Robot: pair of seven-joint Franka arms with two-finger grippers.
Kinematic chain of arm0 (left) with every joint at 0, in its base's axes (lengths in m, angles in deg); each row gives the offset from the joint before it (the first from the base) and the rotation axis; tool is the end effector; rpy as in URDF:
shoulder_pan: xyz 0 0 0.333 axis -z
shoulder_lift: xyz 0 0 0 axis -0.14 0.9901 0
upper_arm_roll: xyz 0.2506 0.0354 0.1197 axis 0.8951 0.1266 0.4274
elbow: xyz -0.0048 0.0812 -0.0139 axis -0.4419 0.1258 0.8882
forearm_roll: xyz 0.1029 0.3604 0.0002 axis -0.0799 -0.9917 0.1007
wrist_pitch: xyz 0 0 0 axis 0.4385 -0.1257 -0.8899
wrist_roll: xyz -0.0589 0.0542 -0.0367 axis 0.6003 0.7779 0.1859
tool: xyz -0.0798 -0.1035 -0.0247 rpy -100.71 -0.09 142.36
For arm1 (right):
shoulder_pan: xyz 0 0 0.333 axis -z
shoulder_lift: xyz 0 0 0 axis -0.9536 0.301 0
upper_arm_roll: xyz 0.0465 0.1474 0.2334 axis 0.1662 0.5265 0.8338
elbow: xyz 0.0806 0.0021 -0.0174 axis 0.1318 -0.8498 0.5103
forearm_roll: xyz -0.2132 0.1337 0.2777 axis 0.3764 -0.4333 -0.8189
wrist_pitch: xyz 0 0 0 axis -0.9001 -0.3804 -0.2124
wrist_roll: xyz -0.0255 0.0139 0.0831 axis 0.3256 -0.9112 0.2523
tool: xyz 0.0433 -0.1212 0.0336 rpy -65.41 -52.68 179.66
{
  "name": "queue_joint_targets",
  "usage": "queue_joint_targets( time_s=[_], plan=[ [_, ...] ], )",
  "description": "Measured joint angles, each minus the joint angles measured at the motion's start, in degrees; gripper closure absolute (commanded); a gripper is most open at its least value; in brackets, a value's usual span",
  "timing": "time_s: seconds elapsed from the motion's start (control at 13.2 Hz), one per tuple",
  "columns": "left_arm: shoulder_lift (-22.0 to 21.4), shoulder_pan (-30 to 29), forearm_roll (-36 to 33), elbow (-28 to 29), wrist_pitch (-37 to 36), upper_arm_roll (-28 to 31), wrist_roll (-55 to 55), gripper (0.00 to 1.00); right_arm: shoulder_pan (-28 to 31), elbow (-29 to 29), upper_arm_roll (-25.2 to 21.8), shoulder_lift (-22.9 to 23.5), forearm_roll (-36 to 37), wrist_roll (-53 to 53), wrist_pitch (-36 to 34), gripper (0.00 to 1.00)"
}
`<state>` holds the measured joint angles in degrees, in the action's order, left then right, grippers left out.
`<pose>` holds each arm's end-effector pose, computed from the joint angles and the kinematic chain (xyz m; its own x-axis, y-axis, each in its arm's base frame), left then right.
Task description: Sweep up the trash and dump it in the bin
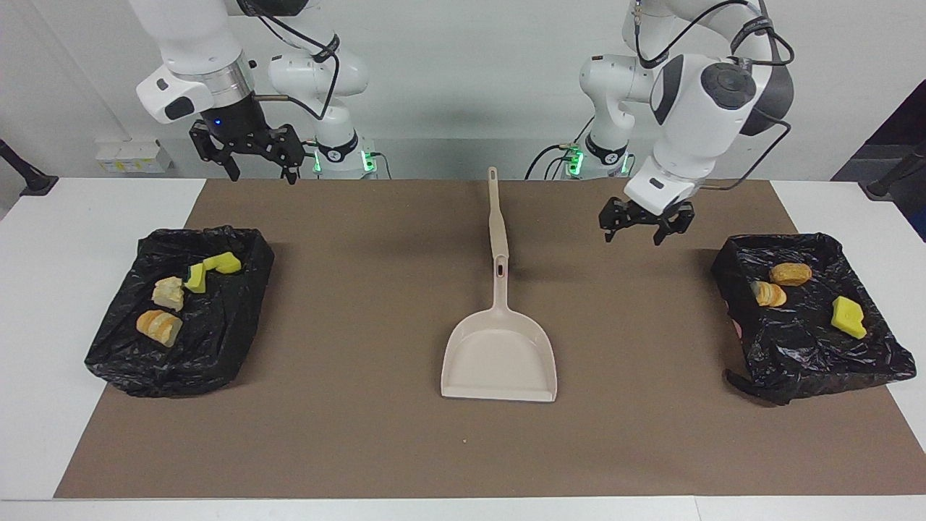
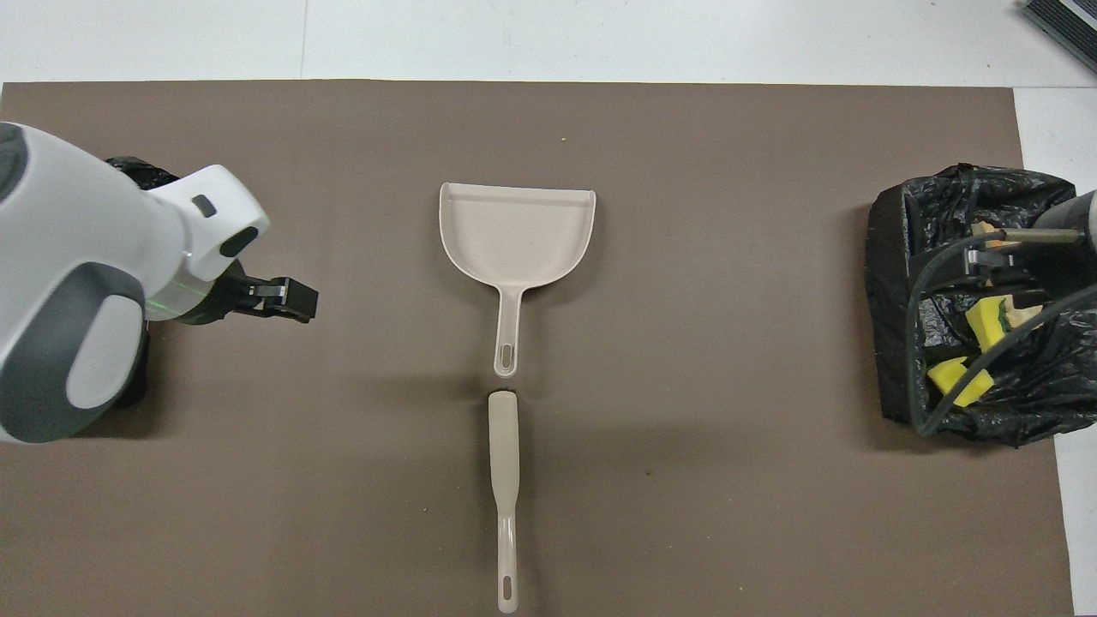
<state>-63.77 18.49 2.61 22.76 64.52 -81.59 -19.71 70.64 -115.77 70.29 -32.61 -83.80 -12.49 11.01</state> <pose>0.5269 -0.1242 0.4598 0.9908 -0.1188 -0.0648 -0.1167 -0.9926 0.0350 0.5256 0.0401 0.5917 0.9956 -0.0887 -0.0291 -0.0882 -0.9960 0.0161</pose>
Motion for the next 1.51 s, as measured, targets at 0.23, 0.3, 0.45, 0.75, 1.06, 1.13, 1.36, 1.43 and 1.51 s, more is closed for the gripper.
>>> queue_joint_targets(
  time_s=[0.23, 0.3, 0.45, 0.75, 1.06, 1.13, 1.36, 1.43, 1.51],
  plan=[
    [-2.2, -6.1, 0.0, 0.0, -3.3, 0.1, -6.2, 0.00, 0.0, 0.0, 0.2, -0.1, 0.0, 0.0, -0.2, 0.00],
    [-3.4, -8.1, 0.0, 0.0, -4.7, 0.1, -8.5, 0.00, 0.0, 0.0, 0.4, -0.2, 0.0, 0.0, -0.2, 0.00],
    [-5.5, -10.1, 0.0, -0.1, -5.6, 0.1, -10.6, 0.00, -0.1, 0.0, 0.6, -0.2, 0.0, 0.0, -0.2, 0.00],
    [-10.4, -10.8, -0.1, -1.8, -7.7, 0.1, -11.0, 0.00, -0.1, 0.0, 0.7, -0.4, 0.0, 0.0, -0.2, 0.00],
    [-11.0, -10.8, -0.7, -4.0, -9.9, 0.0, -11.7, 0.00, -0.1, 0.0, 0.7, -0.7, 0.0, 0.0, -0.2, 0.00],
    [-11.0, -10.8, -0.7, -4.6, -10.5, 0.0, -11.8, 0.00, -0.1, 0.0, 0.7, -0.7, 0.0, 0.0, -0.2, 0.00],
    [-11.0, -10.8, -0.7, -6.9, -13.0, -0.2, -11.9, 0.00, -0.1, 0.0, 0.7, -0.7, 0.0, 0.0, -0.2, 0.00],
    [-11.0, -10.8, -0.7, -7.1, -13.2, -0.3, -11.9, 0.00, -0.1, 0.0, 0.7, -0.7, 0.0, 0.0, -0.2, 0.00],
    [-11.0, -10.8, -0.7, -7.2, -13.2, -0.3, -11.9, 0.00, -0.1, 0.0, 0.7, -0.7, 0.0, 0.0, -0.2, 0.00]
  ],
)
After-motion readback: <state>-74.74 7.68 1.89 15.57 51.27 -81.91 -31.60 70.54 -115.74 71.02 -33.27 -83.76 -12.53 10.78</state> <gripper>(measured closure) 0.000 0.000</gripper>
